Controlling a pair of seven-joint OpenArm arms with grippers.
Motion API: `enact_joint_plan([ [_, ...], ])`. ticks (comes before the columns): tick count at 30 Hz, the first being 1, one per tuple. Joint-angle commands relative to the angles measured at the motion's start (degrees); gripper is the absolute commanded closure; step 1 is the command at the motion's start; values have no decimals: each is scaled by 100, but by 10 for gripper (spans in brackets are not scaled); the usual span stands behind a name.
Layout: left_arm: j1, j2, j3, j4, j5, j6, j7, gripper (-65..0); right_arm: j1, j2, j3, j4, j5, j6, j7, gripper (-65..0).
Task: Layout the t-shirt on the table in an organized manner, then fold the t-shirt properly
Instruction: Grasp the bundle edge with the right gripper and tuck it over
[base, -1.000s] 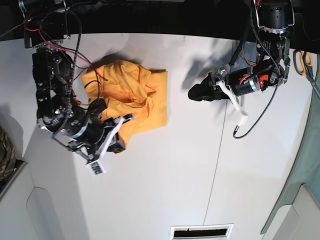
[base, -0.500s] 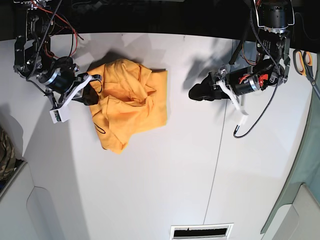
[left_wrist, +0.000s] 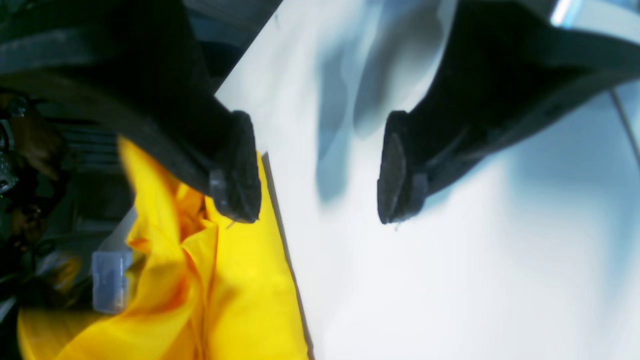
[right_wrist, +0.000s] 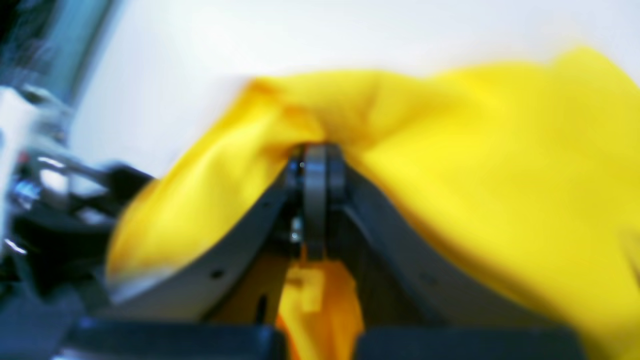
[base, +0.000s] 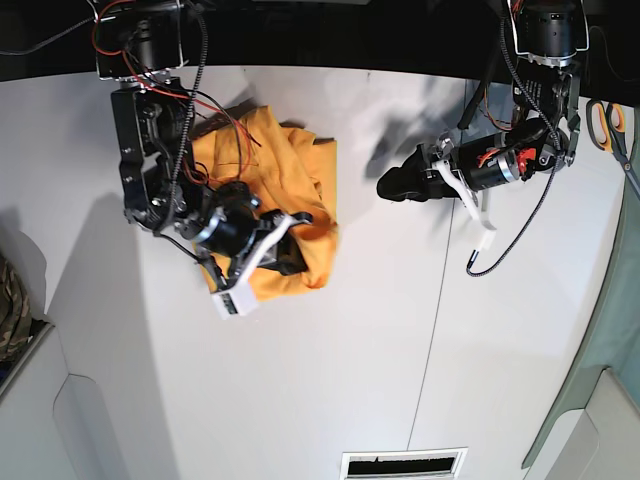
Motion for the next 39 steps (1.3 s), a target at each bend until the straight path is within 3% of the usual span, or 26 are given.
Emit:
enact_joint_plan([
  [1,-28,-37,-15,87,-138,-56,-74,-400,208,-136,-72,81,-33,68,144,0],
  [5,-2,-103,-15,87,-142,-56,-76,-400,584,-450,-199,81,-291,61,50,0],
  [9,0,-326,-15,87,-160,-56,-74,-400,616,-439,-177,175,-293,55,-343,0],
  [15,0,-560,-15,87,-308,-56,-26,-400,133,264,278,608,-203,-20,-442,0],
  [22,131,-575,-15,87,-310,-56,-33,-400,-682,1049,874,870,835,249,-627,0],
  [25,175,-573,-15,87,-313,-56,-35,-400,-964,1062,850,844,809,413,-612,0],
  [39,175,-592,-15,87,-179,-56,-116,-400,-1211,968,350,1088,962,407,-597,0],
])
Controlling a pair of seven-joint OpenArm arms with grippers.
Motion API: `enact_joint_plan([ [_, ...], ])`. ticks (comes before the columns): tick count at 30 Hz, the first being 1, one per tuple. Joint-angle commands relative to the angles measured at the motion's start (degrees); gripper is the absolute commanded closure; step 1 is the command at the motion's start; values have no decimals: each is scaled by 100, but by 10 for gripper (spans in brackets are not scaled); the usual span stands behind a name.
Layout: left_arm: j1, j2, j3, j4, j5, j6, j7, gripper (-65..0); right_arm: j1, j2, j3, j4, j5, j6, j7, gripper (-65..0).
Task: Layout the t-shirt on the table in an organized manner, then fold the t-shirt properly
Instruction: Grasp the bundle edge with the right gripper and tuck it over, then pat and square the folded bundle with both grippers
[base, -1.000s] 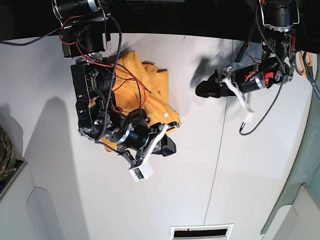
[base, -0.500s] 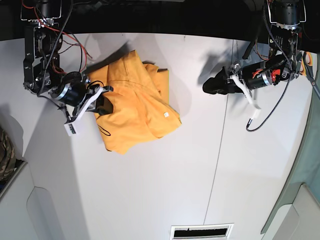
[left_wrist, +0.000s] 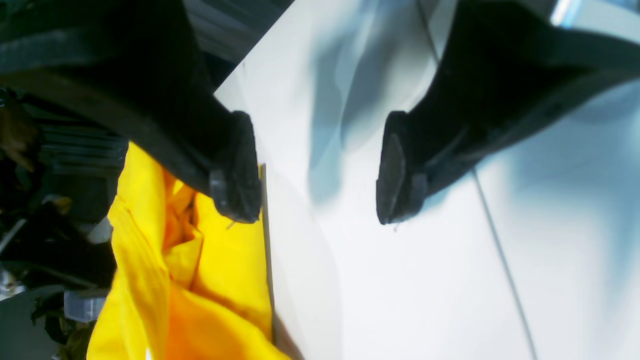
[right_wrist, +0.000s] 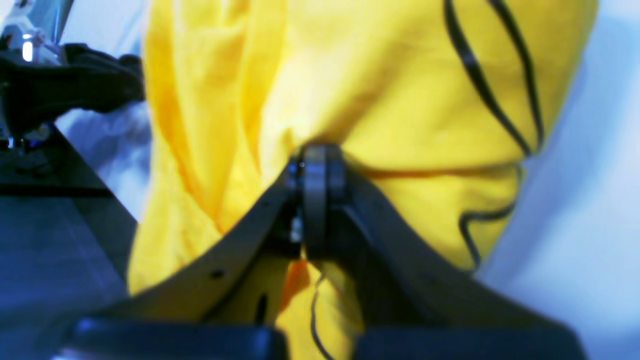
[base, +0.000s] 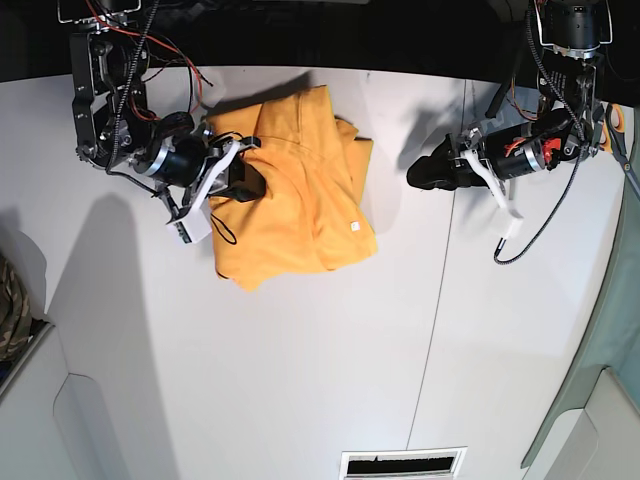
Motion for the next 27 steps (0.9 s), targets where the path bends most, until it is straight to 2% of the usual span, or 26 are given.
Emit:
enact_joint_plan([
  [1,-59,-81,-17,87,-35,-54,-50,-400,68,-2,17,219,122,66,79,0],
  [9,-42,-79,-17,87,-33,-54,-2,-400,66,-4,-122,474,4,66,-76,0],
  [12,-20,-79,-17,87,-35,-54,68,-400,33,-2,-437,466,-210,61,-74,0],
  [20,50,-81,-20,87,-31,-54,57,-400,-142,-4,-1357,463,-223,17,-61,0],
  [27,50,-356,-31,87,-101,-54,52,-400,-153,-168,-1947,463,251,28,-133,0],
])
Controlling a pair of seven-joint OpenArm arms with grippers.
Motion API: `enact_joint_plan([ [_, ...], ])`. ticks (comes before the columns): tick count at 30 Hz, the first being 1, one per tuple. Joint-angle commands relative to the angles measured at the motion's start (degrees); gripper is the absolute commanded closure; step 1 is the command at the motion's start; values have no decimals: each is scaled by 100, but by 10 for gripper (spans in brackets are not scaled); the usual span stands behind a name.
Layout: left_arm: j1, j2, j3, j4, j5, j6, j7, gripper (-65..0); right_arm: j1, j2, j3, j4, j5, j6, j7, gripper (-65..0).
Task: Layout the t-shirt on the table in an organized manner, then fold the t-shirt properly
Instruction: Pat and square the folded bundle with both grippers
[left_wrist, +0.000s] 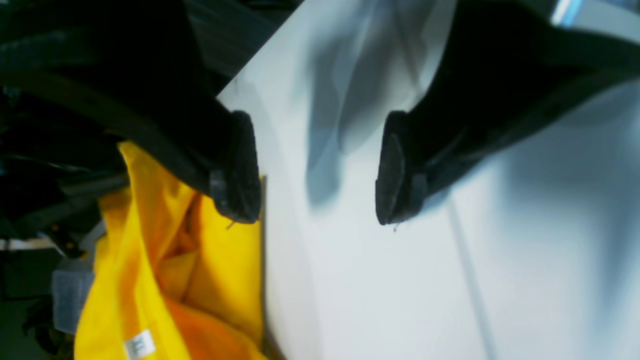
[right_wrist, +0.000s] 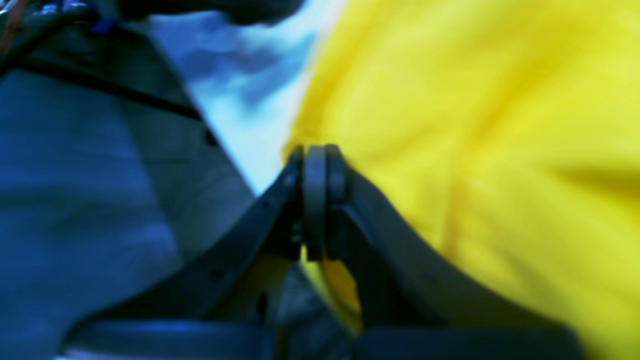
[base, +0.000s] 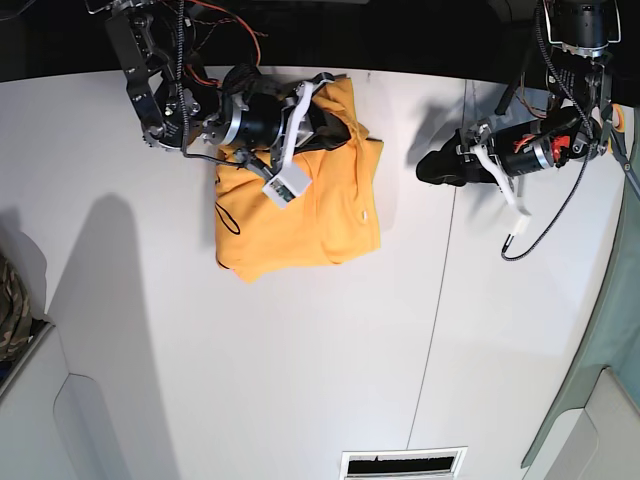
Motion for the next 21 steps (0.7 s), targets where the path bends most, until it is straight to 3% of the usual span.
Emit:
enact_joint_plan([
  [1,-33,-155,-52,81,-125,-30,17,-400,48,-109,-98,94,205,96,50,0],
  [8,-33,-385,-391,81,-452,-30,107,-400,66,-553,-319,422,247,136,83,0],
  [11,-35,-411,-466,87,-533,-30,210,-397,96,-671,-275,723,-210,129,365,0],
  [13,-35,-424,-466,164,-728,-30,332,-325,138,-750,-149,852,-737,59,570,0],
  [17,-33,-420,-463,778,-1314,-30,881,-83,476,-772,358,804,-1443,-221,706,0],
  [21,-31,-378,-269,1786,-1823,-30,1338,-69,925,-691,1161,586,-1598,-389,914,0],
])
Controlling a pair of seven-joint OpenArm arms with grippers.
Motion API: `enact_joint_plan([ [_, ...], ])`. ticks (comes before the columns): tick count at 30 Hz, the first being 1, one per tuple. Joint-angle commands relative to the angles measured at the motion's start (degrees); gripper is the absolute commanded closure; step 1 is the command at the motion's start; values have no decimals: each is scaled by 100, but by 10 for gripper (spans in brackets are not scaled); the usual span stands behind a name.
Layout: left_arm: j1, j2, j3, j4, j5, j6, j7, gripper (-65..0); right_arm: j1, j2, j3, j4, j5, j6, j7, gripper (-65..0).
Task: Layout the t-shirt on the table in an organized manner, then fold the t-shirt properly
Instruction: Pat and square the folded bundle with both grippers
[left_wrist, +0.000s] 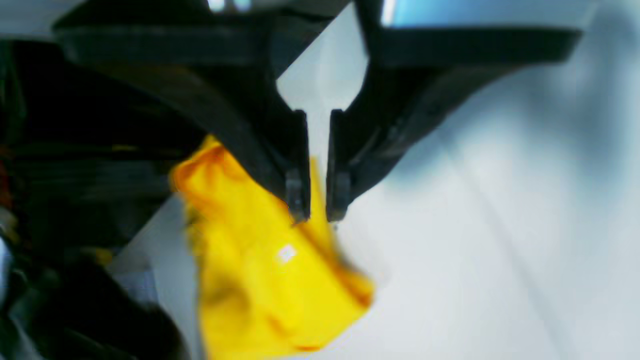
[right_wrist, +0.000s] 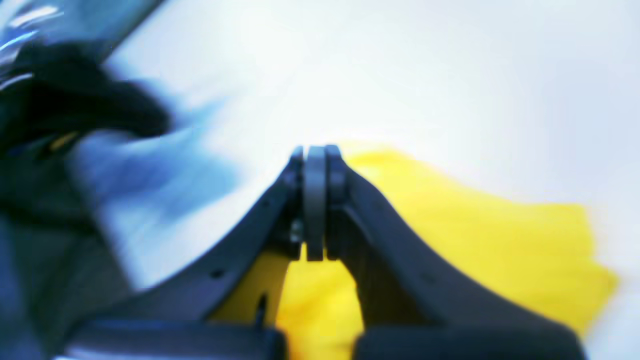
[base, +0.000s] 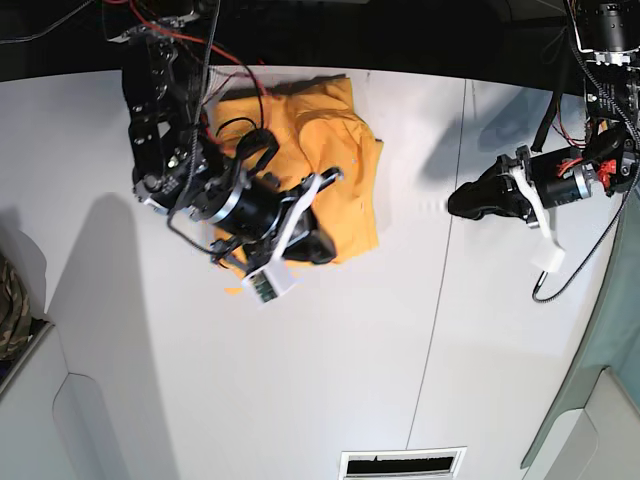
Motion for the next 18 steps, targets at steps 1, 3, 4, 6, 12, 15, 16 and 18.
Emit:
enact_joint_plan([
  [1,-76,-59,122,341,-363,-52,9,-69,225,20,149,-11,107,20,221,0],
  [3,-76,-31,557,831,-540,-52,136,-69,535,63,457,-321,103,20,275,0],
  [4,-74,-15,831,1014,-544,-52,133,-69,715,68,577,-529,105,22,280,0],
  [6,-79,74,1412,1161,-549,-52,85,-69,1064,72,767,-1051,101,42,332,0],
  [12,22,855,2452,365,-96,-52,-90,-69,1864,140,833,-2883,-7,378,697,0],
  [15,20,1115,2483,-424,291,-52,-365,-69,2041,131,697,-3611,-72,409,756,0],
  [16,15,1115,2465,-678,479,-52,-546,-69,2031,133,647,-3744,-72,409,752,0],
  [18,-24,1095,2435,-1132,778,-52,-826,-69,1910,175,557,-3860,-74,411,756,0],
])
